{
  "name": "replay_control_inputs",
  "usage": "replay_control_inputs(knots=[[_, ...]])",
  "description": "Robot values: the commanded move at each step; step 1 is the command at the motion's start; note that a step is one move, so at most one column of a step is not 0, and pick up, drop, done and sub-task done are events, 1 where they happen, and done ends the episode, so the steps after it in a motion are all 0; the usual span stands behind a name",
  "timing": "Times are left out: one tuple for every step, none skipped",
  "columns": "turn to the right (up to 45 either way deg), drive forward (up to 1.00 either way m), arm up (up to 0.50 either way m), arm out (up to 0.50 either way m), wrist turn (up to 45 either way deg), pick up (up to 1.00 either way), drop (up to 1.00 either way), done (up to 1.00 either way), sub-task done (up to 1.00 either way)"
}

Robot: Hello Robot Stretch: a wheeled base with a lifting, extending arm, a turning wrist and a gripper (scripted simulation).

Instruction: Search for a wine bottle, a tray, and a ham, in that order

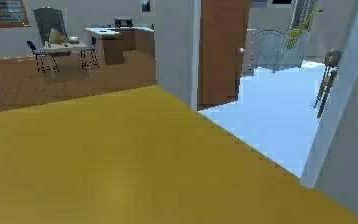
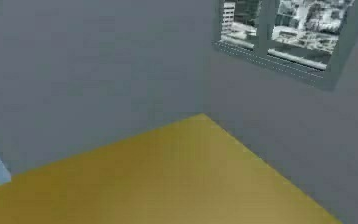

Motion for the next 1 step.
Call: replay_control_inputs(knots=[[45.0,0.0,0.0,0.0,0.0,0.0,0.0,0.0,0.0]])
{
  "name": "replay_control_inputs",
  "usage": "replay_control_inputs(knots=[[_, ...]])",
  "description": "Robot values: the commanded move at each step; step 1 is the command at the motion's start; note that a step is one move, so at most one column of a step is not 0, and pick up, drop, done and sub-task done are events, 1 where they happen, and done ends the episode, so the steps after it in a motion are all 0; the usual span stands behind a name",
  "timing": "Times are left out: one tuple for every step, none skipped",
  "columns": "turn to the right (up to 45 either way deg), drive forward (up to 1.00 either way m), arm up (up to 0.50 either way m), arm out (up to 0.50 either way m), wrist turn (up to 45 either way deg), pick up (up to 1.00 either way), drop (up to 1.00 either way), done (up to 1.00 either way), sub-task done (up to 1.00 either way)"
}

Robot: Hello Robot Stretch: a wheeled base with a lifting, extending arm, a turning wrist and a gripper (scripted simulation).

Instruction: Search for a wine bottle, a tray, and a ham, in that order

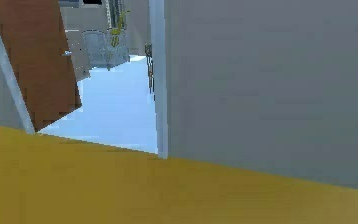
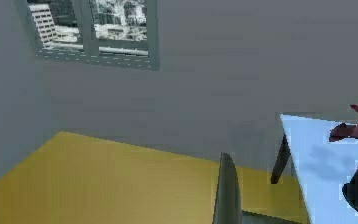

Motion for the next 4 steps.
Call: replay_control_inputs(knots=[[0.0,0.3,0.0,0.0,0.0,0.0,0.0,0.0,0.0],[18.0,0.0,0.0,0.0,0.0,0.0,0.0,0.0,0.0],[0.0,0.05,0.0,0.0,0.0,0.0,0.0,0.0,0.0],[-45.0,0.0,0.0,0.0,0.0,0.0,0.0,0.0,0.0]])
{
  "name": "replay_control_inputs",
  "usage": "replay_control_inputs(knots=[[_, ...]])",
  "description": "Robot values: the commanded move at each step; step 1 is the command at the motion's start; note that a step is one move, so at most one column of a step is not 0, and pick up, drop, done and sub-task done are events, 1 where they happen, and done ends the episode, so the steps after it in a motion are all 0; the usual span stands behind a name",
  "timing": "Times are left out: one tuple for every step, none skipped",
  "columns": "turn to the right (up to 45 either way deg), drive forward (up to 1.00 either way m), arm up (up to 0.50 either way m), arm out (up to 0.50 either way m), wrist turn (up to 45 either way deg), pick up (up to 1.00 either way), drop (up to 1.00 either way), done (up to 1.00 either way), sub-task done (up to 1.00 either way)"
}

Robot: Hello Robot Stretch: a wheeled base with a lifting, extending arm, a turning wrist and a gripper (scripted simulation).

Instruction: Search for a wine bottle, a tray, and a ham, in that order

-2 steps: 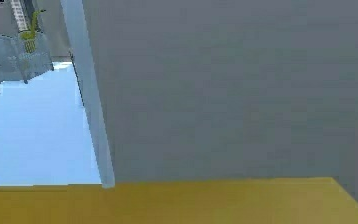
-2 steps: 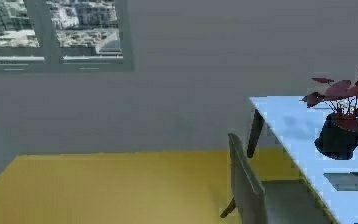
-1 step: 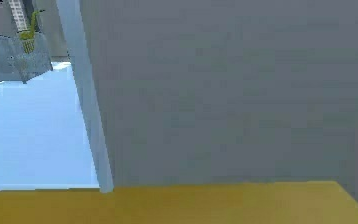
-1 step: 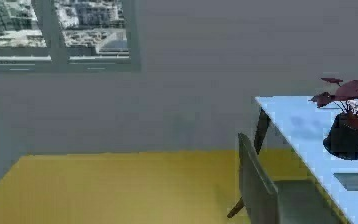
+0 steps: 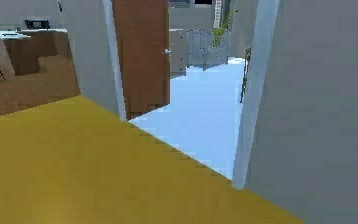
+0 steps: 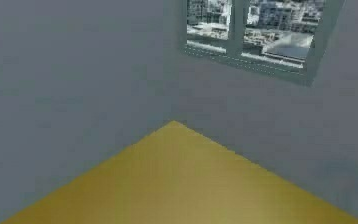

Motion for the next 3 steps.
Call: replay_control_inputs(knots=[[-45.0,0.0,0.0,0.0,0.0,0.0,0.0,0.0,0.0],[-12.0,0.0,0.0,0.0,0.0,0.0,0.0,0.0,0.0],[0.0,1.0,0.0,0.0,0.0,0.0,0.0,0.0,0.0]])
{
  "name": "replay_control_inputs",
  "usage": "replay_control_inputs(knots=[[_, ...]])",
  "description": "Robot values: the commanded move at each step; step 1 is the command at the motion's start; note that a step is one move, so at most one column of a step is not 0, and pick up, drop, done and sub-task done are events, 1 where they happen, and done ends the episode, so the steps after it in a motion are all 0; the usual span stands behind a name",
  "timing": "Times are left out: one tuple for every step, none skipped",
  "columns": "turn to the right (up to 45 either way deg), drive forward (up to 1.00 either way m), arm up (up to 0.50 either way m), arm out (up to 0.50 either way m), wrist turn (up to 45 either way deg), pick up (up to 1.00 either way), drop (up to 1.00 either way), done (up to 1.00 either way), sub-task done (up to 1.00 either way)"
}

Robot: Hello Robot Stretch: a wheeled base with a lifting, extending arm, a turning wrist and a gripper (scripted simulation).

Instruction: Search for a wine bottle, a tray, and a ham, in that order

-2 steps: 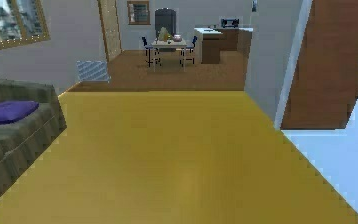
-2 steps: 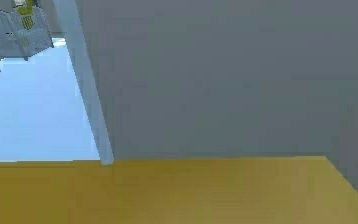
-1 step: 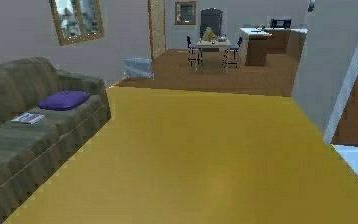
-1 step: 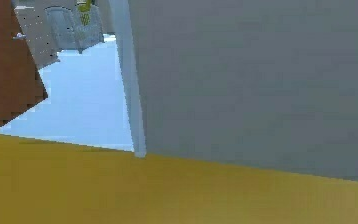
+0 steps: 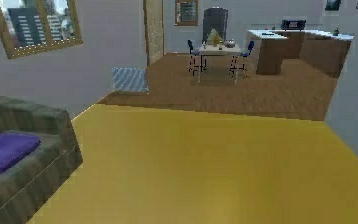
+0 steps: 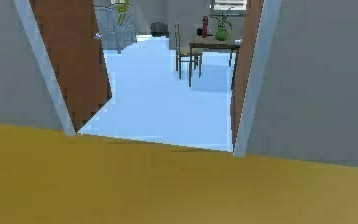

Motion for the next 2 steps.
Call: replay_control_inputs(knots=[[0.0,1.0,0.0,0.0,0.0,0.0,0.0,0.0,0.0],[-3.0,0.0,0.0,0.0,0.0,0.0,0.0,0.0,0.0]])
